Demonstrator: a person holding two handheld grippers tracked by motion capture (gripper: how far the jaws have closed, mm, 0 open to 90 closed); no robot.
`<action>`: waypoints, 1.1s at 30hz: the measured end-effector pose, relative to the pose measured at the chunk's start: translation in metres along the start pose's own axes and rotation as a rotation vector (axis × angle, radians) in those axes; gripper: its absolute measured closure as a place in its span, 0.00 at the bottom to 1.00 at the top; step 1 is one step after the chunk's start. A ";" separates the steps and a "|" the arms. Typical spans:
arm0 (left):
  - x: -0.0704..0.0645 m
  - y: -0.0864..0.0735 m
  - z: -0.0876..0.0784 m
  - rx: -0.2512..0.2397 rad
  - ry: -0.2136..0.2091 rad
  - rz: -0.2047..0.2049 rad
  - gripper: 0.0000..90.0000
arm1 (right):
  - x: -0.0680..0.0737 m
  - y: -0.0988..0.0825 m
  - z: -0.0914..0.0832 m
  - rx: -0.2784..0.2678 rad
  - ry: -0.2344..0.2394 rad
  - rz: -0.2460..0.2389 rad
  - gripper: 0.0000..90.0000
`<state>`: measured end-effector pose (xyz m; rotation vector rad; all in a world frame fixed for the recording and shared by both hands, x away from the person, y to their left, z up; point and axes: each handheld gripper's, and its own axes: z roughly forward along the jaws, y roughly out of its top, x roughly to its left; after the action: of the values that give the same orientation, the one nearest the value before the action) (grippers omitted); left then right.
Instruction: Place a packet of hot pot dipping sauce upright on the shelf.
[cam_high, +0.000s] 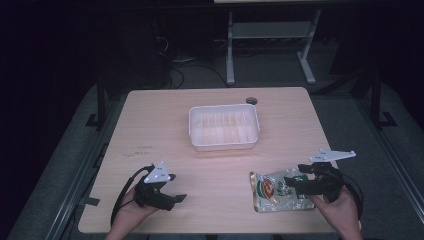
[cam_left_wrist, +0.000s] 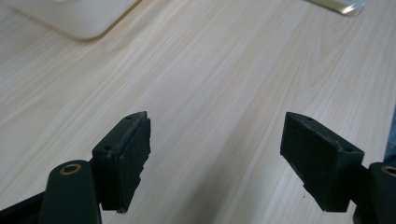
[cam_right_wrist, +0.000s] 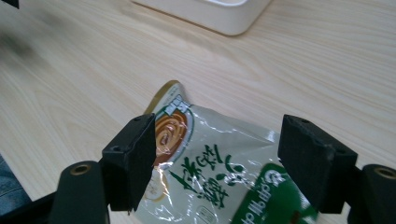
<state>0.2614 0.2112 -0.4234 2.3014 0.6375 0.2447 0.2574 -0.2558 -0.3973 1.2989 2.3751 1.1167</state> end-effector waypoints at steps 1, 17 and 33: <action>-0.002 0.004 0.002 -0.001 -0.003 0.008 0.26 | -0.001 -0.001 -0.001 -0.001 -0.003 0.004 0.30; -0.024 0.052 0.043 0.027 -0.084 0.101 0.31 | -0.022 -0.015 -0.009 0.006 -0.042 0.064 0.31; -0.047 0.090 0.076 0.034 -0.158 0.186 0.37 | -0.034 -0.029 -0.003 0.041 -0.049 0.122 0.31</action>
<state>0.2810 0.0862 -0.4156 2.3868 0.3514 0.1379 0.2577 -0.2939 -0.4219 1.4846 2.3229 1.0607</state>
